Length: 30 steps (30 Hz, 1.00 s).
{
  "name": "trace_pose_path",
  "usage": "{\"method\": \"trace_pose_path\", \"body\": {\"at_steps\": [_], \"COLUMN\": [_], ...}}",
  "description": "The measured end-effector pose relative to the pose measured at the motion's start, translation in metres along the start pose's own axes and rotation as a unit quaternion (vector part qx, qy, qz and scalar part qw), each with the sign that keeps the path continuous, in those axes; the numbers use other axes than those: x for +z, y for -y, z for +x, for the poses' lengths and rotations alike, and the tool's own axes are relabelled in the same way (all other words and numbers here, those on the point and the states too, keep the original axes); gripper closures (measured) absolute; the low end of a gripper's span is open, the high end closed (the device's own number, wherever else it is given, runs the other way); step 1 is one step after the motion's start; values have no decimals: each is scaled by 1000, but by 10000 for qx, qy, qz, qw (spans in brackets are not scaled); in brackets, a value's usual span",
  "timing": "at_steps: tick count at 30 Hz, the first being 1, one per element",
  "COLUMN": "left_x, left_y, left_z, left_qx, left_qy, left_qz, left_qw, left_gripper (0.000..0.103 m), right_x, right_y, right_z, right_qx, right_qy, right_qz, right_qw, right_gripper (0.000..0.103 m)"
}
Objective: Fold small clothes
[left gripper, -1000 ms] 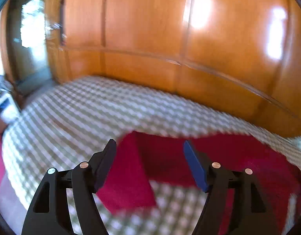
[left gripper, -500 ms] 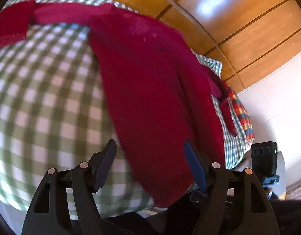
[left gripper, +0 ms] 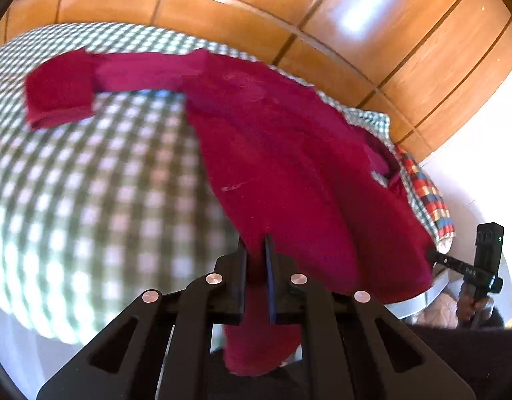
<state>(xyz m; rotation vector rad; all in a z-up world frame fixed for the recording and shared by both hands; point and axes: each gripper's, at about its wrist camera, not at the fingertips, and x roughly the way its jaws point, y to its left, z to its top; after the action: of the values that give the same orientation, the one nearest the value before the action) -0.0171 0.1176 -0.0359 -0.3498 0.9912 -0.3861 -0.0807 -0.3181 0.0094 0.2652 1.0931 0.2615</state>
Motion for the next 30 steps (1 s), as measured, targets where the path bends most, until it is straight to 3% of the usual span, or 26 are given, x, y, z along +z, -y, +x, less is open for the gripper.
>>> {"method": "trace_pose_path", "body": {"at_steps": [3,6,8,9,11,14,17,21,25,30], "left_x": [-21,-34,-33,-28,-20,-2,16,35,52,70], "left_y": [-23,-41,-43,-45,-52,-66,-92,-132,-133,-114], "left_z": [3,10,8,5,-6,-23,-31,-51,-58,-24], "left_qx": [278,398,366,302,324,726,1496,2509,3233,3686], "left_qy": [-311,-614,-539,-447,-168,294,476,876,1176,1010], "left_qz": [-135,-339,-467,-552,-677,-812,-1151,-1519,-855,639], "left_qw": [9990,9967,9968,9970,9970,9936,9809,9520,9351,9219], "left_gripper": [95,95,90,84,66,60,60,60,60,60], "right_x": [-17,-25,-18,-11,7,24,51,62,80,87], "right_y": [15,20,15,11,0,-20,-55,-91,-114,-112], "right_z": [27,45,44,40,30,28,54,97,142,175], "right_qx": [-572,-762,-874,-891,-982,-1114,-1134,-858,-749,-938], "right_qy": [-538,-888,-825,-676,-303,137,544,624,539,381], "right_qz": [-62,-152,-253,-332,-527,-785,-1038,-1130,-1096,-894], "right_qw": [9969,9930,9924,9932,9933,9906,9866,9879,9897,9908], "right_gripper": [98,95,77,57,43,30,24,21,21,18]}}
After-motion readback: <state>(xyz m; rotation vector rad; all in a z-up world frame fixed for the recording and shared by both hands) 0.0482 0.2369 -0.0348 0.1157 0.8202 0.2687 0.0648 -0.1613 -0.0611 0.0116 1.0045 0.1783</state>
